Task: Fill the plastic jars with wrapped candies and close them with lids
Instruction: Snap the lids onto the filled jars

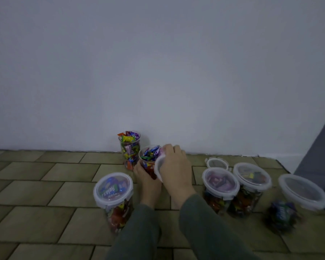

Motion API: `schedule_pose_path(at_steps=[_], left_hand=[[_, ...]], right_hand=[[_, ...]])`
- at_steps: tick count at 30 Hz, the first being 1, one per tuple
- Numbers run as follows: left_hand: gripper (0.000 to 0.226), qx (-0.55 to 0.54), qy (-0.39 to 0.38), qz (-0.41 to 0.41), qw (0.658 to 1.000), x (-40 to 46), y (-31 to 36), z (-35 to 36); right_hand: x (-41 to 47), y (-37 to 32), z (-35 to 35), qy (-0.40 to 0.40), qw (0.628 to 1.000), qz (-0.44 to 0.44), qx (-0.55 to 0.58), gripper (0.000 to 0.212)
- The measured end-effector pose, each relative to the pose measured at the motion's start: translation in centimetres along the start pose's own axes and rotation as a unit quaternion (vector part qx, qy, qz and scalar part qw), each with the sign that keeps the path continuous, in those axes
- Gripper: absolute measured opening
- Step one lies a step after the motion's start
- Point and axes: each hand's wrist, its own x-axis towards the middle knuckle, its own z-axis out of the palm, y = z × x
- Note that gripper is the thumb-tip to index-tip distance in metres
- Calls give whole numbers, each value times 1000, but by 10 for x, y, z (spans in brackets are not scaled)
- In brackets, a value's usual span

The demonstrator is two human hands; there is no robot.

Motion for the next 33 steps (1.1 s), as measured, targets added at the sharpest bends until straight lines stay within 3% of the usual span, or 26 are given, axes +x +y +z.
schedule_pose_path(at_steps=[3, 6, 9, 14, 19, 23, 27, 33], left_hand=[[97, -18, -45, -26, 998, -2, -10, -6], [85, 29, -106, -21, 994, 3, -22, -10], [87, 18, -191, -8, 981, -13, -7, -19], [89, 17, -253, -23, 967, -22, -3, -27], [101, 34, -281, -34, 959, -24, 1, -30], [93, 31, -288, -39, 956, -24, 0, -31], [89, 17, -299, -34, 954, -25, -1, -30], [89, 6, -301, -33, 953, -25, -1, -31]], right_hand=[[9, 0, -28, -35, 992, 37, 118, 27], [23, 11, -30, -60, 952, 111, 277, 22], [35, 25, -19, -104, 924, 172, 325, 26], [39, 40, -1, -111, 918, 199, 324, 28], [39, 45, 4, -110, 948, 169, 245, 26], [34, 49, 3, -109, 967, 130, 192, 30], [30, 51, -4, -156, 961, 117, 196, 47], [35, 54, -4, -231, 947, 144, 168, 46]])
